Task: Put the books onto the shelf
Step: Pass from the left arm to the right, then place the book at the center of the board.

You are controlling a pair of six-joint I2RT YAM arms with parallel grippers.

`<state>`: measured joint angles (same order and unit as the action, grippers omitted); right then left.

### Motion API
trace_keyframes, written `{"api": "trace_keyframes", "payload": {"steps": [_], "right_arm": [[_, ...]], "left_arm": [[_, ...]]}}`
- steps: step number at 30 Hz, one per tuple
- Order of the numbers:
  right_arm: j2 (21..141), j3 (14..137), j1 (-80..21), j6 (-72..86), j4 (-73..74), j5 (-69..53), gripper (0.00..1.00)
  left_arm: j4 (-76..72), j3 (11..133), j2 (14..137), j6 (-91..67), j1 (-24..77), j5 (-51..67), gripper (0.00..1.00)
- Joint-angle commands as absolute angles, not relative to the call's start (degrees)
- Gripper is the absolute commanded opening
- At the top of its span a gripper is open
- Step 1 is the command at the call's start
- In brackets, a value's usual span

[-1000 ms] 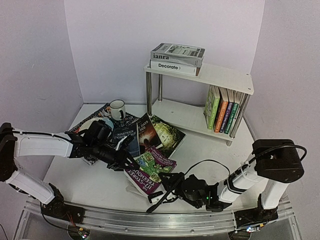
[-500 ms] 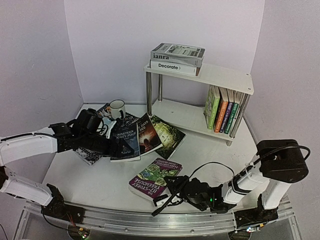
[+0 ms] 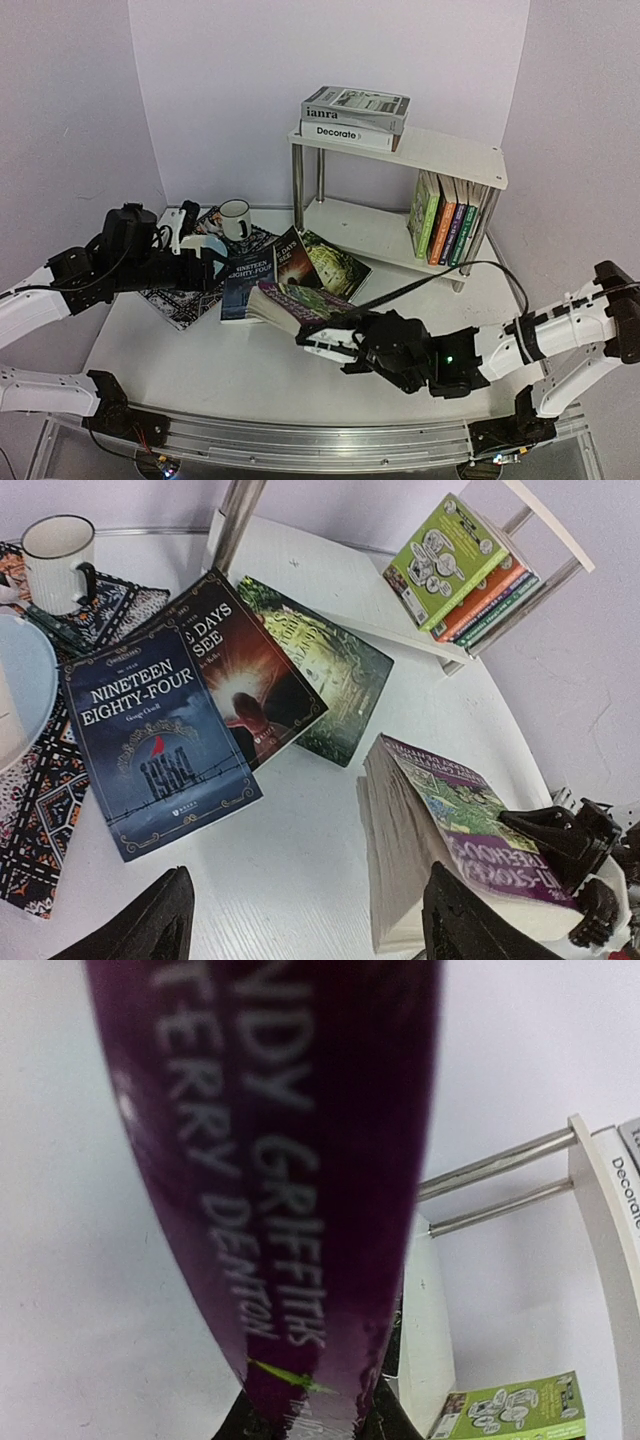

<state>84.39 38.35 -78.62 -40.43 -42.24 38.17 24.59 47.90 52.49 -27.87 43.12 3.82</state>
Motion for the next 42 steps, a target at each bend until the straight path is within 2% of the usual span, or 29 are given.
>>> {"api": "trace_keyframes", "payload": {"steps": [1, 5, 11, 19, 30, 42], "right_arm": [[79.43, 49.38, -73.17, -14.98, -22.35, 35.54, 0.00], [76.74, 49.08, -68.69, -3.36, -21.16, 26.36, 0.00], [75.52, 49.93, -68.20, 11.47, -22.46, 23.17, 0.00], [73.42, 32.28, -68.22, 25.85, -48.39, 22.46, 0.00], [75.55, 27.00, -68.21, 16.82, -50.18, 17.53, 0.01], [77.58, 21.28, -68.23, 9.17, -56.09, 14.99, 0.13]], "left_arm": [[24.79, 49.36, 48.43, -27.80, 43.15, -3.80, 0.80], [24.79, 49.19, 46.41, -28.34, 43.15, -5.91, 0.80], [24.77, 48.43, 45.67, -29.09, 43.16, -6.54, 0.80], [23.39, 47.85, 48.97, -28.22, 43.15, -1.49, 0.81], [19.72, 45.90, 49.88, -28.01, 43.16, 0.91, 0.81], [16.96, 44.24, 53.45, -27.59, 43.15, 5.44, 0.81]]}}
